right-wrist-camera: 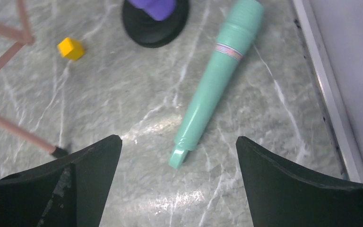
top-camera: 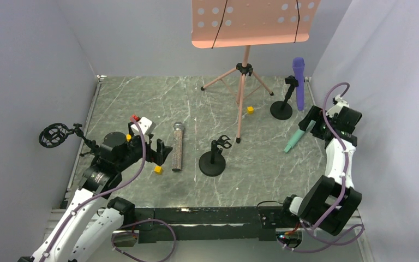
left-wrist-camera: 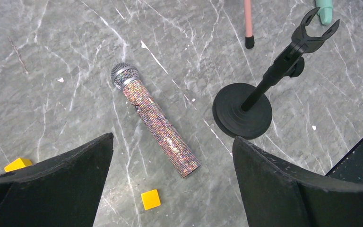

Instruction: Attach the microphones to the stand

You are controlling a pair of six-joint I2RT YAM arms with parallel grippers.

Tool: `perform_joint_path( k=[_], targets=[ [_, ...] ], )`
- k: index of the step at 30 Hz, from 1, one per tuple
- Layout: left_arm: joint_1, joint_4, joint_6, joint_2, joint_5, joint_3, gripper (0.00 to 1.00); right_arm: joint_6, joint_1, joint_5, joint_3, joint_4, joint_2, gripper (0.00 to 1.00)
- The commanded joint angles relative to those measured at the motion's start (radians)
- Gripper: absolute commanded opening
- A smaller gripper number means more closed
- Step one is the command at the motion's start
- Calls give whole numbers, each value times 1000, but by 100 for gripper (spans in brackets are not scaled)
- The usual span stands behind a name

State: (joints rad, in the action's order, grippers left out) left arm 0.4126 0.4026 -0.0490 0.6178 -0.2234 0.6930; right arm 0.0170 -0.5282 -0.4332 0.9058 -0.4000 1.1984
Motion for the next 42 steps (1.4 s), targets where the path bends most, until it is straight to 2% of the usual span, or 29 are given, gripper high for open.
perform_joint_path(
  k=[1,4,11,18,26,27,28,30,35,42],
  targets=[
    [-8,-17,25,-27,-8,-5,99,189,-3,172,2,25,93,94],
    [-13,-17,25,-23,-26,-3,99,186,8,162,2,27,159,81],
    [-31,-21,20,-27,-37,-4,99,233,55,217,12,94,309,79],
    [-55,-18,22,-16,-32,-4,99,237,75,250,78,105,451,66],
    [-63,-21,22,-3,-29,-6,99,223,129,329,59,159,467,55],
    [-64,-20,22,-1,-31,-6,99,220,129,337,57,158,468,51],
    [-64,-18,22,0,-31,-6,99,216,128,345,53,161,466,43],
    [-66,-17,21,2,-30,-4,99,211,128,368,42,167,463,36],
    [-69,-21,20,-3,-33,-8,99,210,128,350,44,161,491,39],
    [-69,-20,21,-8,-28,-8,99,206,126,329,74,132,542,54]
  ],
)
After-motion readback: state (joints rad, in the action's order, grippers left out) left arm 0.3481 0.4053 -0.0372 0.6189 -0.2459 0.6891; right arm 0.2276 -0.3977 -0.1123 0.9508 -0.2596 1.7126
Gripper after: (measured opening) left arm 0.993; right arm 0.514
